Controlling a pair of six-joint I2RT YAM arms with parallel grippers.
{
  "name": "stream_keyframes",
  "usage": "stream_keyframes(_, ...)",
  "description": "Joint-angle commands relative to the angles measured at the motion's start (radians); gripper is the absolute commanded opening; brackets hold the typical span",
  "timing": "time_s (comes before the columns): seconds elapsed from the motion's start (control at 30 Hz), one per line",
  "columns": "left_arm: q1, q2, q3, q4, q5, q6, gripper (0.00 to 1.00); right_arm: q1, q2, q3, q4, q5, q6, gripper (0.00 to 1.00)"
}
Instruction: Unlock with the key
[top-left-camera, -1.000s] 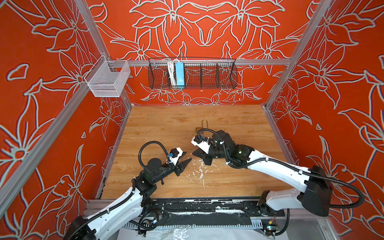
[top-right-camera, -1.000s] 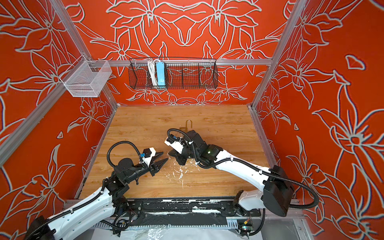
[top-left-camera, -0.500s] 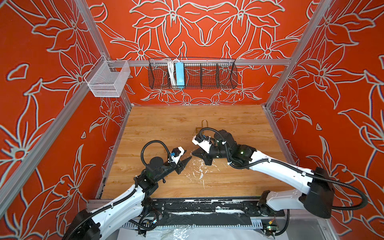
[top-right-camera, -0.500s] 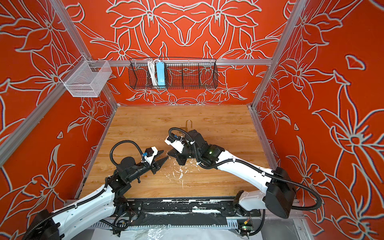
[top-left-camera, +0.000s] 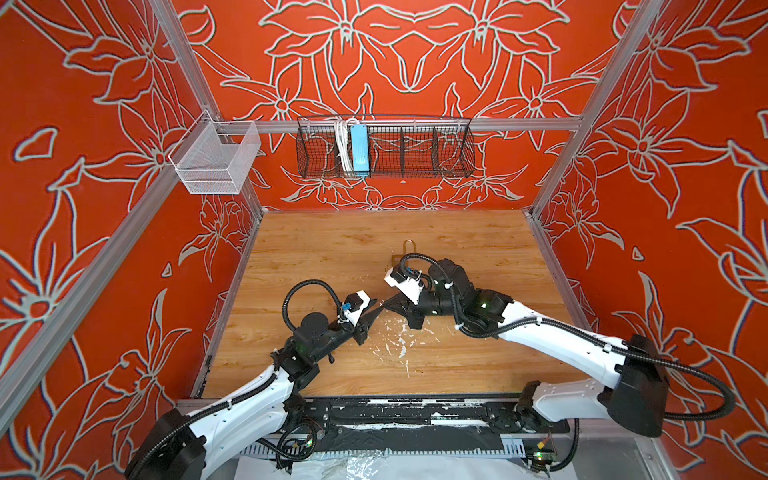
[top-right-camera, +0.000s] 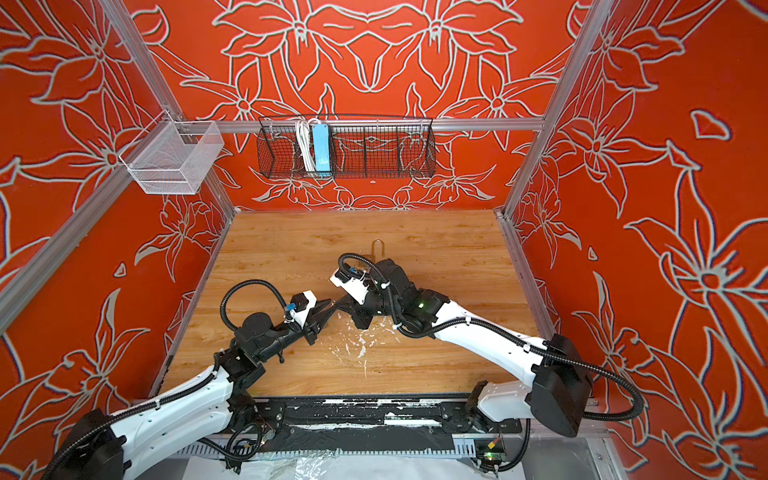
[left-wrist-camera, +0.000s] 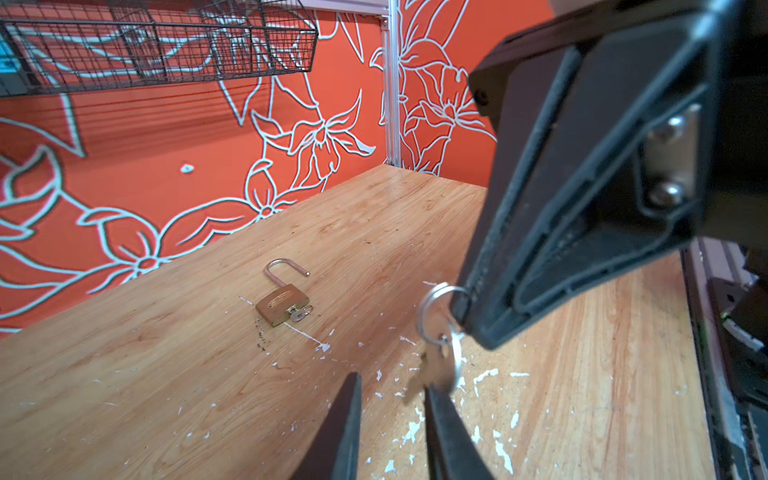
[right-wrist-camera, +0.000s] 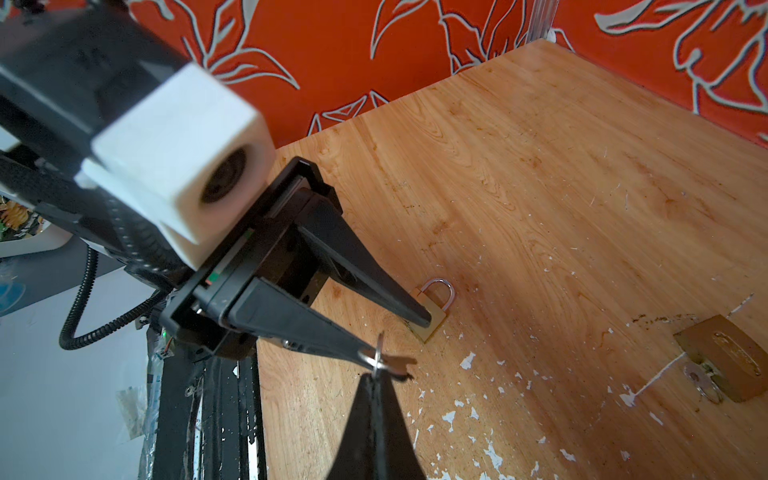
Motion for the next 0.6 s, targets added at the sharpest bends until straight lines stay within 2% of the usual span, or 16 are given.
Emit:
stream_keyframes(0.0, -0.009, 0.018, 0.013, 0.079, -0.009, 0.027, 0.24, 0.004, -0.017, 0.034, 0.015, 0.007, 0.016, 0.0)
stream_keyframes(0.23, -0.01, -0.003, 0.008, 0.073, 0.045, 0.061, 0.09, 0.004, -0.021, 0.026, 0.015, 0.042, 0.03, 0.0)
stream_keyframes(0.33, -0.01, -0.027, 0.01, 0.036, 0.092, 0.08, 0.0, 0.004, -0.022, 0.024, 0.016, 0.064, 0.042, 0.0)
stream_keyframes(0.57, -0.011, -0.061, 0.059, -0.141, 0.119, 0.104, 0.0, -0.003, -0.048, 0.004, 0.029, 0.14, 0.071, 0.0)
